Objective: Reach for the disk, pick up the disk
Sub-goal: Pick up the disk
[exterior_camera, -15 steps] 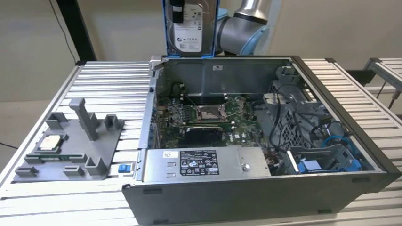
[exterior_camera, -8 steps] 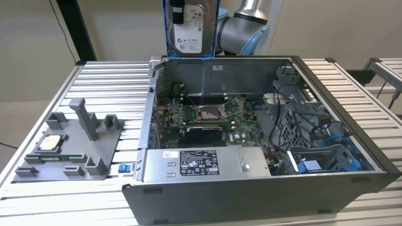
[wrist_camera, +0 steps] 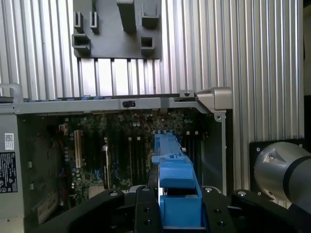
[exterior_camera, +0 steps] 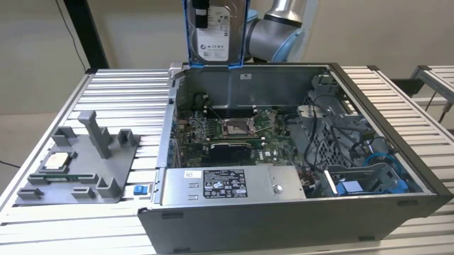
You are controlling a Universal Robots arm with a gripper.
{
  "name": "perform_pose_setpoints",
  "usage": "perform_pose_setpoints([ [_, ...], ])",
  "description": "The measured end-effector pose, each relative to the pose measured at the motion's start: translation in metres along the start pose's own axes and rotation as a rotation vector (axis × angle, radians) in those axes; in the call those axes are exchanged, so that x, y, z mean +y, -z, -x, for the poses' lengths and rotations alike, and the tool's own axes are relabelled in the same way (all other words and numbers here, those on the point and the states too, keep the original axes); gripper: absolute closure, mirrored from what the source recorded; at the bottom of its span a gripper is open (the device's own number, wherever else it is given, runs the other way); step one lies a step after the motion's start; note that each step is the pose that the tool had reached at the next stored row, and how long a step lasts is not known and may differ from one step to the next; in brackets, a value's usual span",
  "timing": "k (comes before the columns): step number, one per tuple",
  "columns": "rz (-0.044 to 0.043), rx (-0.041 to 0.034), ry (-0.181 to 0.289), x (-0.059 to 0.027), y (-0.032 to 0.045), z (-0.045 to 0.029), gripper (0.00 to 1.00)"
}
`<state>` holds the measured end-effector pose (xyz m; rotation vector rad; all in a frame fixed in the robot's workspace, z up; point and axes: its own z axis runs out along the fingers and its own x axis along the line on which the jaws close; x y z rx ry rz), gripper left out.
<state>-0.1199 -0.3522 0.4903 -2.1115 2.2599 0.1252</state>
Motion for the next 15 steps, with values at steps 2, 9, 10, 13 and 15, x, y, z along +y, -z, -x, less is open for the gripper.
perform_pose_setpoints([
  [2, 0.0001, 0.0001, 0.000, -0.0008, 0.0002, -0.0016, 1.00],
  [9, 0.0036, 0.0001, 0.000, -0.0095, 0.0012, -0.0113, 1.00],
  [10, 0.0042, 0.0002, 0.000, -0.0107, 0.0014, -0.0127, 1.00],
  [13, 0.0055, 0.0002, 0.000, -0.0138, 0.0019, -0.0166, 1.00],
  [15, 0.0061, 0.0003, -0.001, -0.0152, 0.0021, -0.0191, 1.00],
])
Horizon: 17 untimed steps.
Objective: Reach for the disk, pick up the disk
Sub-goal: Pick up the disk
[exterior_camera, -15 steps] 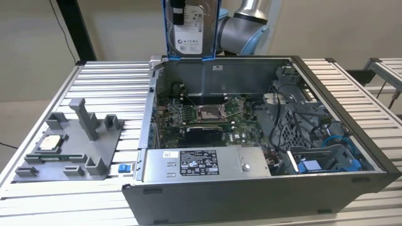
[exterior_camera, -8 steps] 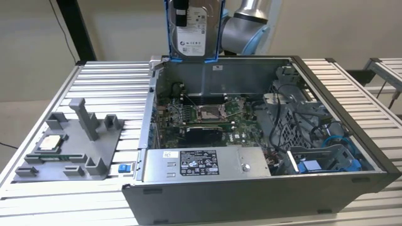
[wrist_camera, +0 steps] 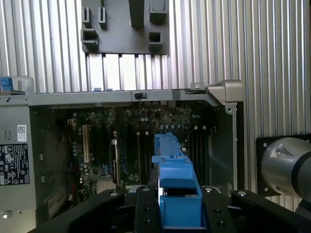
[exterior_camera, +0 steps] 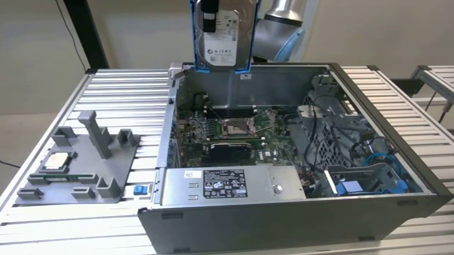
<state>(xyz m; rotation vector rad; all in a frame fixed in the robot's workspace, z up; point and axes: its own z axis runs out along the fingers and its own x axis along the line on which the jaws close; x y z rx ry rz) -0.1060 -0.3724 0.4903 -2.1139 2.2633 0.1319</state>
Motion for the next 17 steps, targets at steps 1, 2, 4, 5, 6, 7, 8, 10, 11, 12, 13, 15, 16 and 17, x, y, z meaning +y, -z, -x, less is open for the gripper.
perform_pose_setpoints([
  [1, 0.0000, -0.0001, 0.000, -0.0002, 0.0000, -0.0006, 1.00],
  [2, 0.0000, -0.0001, 0.000, -0.0002, 0.0000, -0.0006, 1.00],
  [4, 0.0000, 0.0000, 0.000, -0.0002, 0.0000, -0.0006, 1.00],
  [5, 0.0001, 0.0000, 0.000, -0.0002, 0.0001, -0.0007, 1.00],
  [6, 0.0000, 0.0000, 0.000, -0.0002, 0.0001, -0.0007, 1.00],
  [7, 0.0000, 0.0000, 0.000, -0.0002, 0.0001, -0.0007, 1.00],
  [8, 0.0001, 0.0000, 0.000, -0.0002, 0.0001, -0.0007, 1.00],
  [10, 0.0000, -0.0001, 0.000, -0.0002, 0.0001, -0.0010, 1.00],
  [11, 0.0001, 0.0000, 0.000, -0.0003, 0.0002, -0.0015, 1.00],
  [12, 0.0001, 0.0001, 0.000, -0.0004, 0.0003, -0.0023, 1.00],
  [13, 0.0001, 0.0000, 0.000, -0.0005, 0.0003, -0.0034, 1.00],
  [15, 0.0001, 0.0000, 0.000, -0.0007, 0.0006, -0.0060, 1.00],
  [16, 0.0001, 0.0000, 0.000, -0.0009, 0.0007, -0.0074, 1.00],
  [17, 0.0002, 0.0000, 0.000, -0.0011, 0.0008, -0.0088, 1.00],
])
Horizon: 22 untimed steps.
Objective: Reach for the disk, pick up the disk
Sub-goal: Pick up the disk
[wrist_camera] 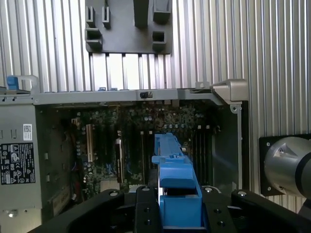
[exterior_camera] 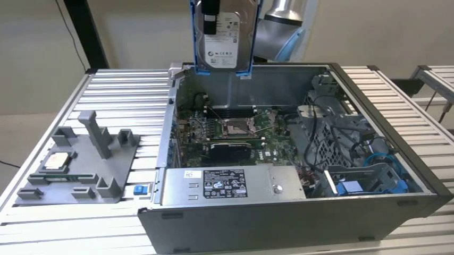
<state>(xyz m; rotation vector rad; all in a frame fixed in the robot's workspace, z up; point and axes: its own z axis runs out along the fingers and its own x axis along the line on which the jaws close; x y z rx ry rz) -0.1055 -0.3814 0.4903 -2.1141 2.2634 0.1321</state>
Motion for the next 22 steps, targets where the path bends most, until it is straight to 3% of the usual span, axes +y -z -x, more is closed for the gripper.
perform_pose_setpoints([
  [22, 0.0016, 0.0002, 0.000, -0.0041, 0.0031, -0.0333, 1.00],
])
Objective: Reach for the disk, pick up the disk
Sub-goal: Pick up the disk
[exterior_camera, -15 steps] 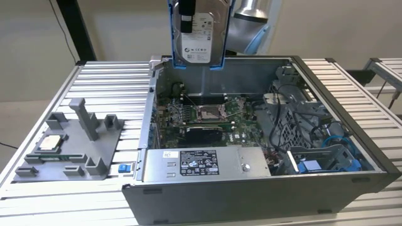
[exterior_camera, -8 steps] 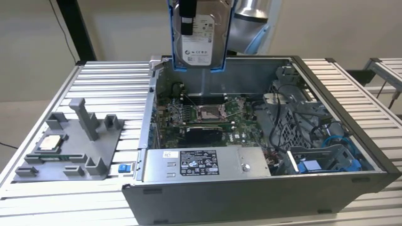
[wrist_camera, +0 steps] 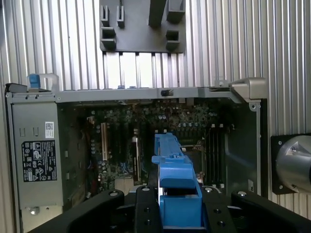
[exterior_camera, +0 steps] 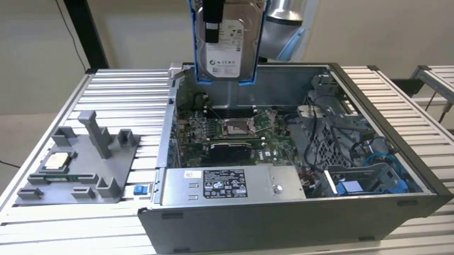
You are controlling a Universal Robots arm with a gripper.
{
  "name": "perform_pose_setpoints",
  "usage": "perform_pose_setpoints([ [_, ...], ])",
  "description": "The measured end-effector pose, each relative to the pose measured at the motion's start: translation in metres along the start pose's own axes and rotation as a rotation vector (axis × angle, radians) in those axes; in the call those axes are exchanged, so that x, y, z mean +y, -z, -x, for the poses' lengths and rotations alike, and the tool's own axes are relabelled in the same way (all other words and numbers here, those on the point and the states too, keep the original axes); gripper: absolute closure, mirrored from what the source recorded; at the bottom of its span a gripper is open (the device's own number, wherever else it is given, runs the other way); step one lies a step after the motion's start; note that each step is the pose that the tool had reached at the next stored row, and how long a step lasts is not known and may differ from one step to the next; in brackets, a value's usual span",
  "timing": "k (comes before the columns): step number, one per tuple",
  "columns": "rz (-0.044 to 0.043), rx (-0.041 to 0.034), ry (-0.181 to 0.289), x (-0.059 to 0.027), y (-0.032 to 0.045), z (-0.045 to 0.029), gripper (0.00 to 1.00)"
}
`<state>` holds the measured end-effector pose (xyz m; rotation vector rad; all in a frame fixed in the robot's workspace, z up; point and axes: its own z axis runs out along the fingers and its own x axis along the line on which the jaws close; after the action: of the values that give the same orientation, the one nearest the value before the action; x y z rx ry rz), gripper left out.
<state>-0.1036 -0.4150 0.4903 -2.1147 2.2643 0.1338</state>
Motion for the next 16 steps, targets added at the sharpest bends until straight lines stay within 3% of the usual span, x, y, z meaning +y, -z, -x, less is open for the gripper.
perform_pose_setpoints([
  [16, 0.0015, 0.0000, 0.000, -0.0032, 0.0021, -0.0236, 1.00],
])
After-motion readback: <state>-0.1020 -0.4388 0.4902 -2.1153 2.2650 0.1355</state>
